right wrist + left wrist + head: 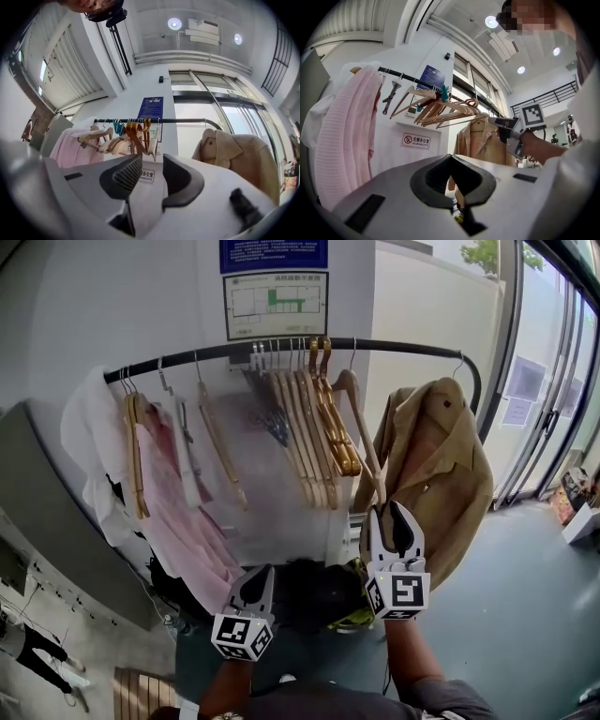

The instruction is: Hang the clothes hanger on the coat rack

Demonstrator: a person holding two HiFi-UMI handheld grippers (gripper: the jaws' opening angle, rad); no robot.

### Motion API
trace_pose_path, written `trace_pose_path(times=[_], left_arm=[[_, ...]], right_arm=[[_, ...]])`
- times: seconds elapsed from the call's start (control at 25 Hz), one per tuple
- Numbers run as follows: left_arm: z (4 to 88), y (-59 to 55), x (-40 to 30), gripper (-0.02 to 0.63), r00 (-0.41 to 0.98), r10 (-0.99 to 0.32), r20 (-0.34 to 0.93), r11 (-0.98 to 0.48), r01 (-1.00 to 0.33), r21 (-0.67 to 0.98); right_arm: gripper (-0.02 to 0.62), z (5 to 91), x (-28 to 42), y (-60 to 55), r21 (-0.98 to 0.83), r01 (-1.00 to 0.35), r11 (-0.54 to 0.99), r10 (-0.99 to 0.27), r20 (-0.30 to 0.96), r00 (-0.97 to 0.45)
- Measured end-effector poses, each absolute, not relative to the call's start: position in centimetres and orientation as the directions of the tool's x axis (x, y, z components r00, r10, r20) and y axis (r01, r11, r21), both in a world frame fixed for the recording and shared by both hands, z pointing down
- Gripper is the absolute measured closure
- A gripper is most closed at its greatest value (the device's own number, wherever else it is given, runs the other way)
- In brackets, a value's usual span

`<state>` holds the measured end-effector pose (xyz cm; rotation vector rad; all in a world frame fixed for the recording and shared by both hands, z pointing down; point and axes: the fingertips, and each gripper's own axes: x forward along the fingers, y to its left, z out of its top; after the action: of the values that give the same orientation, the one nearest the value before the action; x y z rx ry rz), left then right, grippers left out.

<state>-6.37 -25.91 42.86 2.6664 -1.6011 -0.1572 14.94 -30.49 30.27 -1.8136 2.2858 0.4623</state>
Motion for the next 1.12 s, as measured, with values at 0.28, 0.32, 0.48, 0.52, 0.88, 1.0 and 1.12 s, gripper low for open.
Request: trace_pose_path(times=[0.28,0.32,0.48,0.52,0.88,1.0,1.12], left_arm=[[43.6,-24.8,-5.7,0.606,0.448,-0.892,-0.051,-0.451,-0.891,0.051],[44.0,-24.5,-5.8,0.606,0.442,-0.896,-0.039,-0.443,-0.895,0.047],[44.8,-23.3,-5.9,0.606,0.416,-0.909,-0.015,-0.416,-0.909,-0.018],[45.0,-22.9,-5.9,0.606,0.418,-0.909,-0.012,-0.417,-0.908,-0.025],[45.4,-19.7,-7.7,0.606,0.447,-0.894,-0.011,-0.447,-0.894,0.002],[45.2,-18.5,-9.3,0.606,0.451,-0.892,-0.024,-0.451,-0.892,0.005],[45.5,-17.0,-10.7,0.606,0.456,-0.89,-0.021,-0.456,-0.89,0.02]], right_arm=[[0.482,37.7,14.8,-28.0,0.12,-0.968,0.221,-0.942,-0.23,-0.244],[0.506,38.7,14.8,-27.6,0.106,-0.968,0.227,-0.945,-0.217,-0.245],[0.556,41.1,15.0,-26.8,0.062,-0.97,0.236,-0.952,-0.183,-0.244],[0.568,41.6,14.8,-26.5,0.06,-0.97,0.237,-0.954,-0.174,-0.244],[0.58,44.3,11.8,-22.6,0.128,-0.959,0.253,-0.961,-0.08,-0.264],[0.58,44.0,9.8,-20.4,0.139,-0.956,0.257,-0.96,-0.076,-0.269],[0.58,44.2,8.2,-18.3,0.137,-0.959,0.249,-0.964,-0.063,-0.26]])
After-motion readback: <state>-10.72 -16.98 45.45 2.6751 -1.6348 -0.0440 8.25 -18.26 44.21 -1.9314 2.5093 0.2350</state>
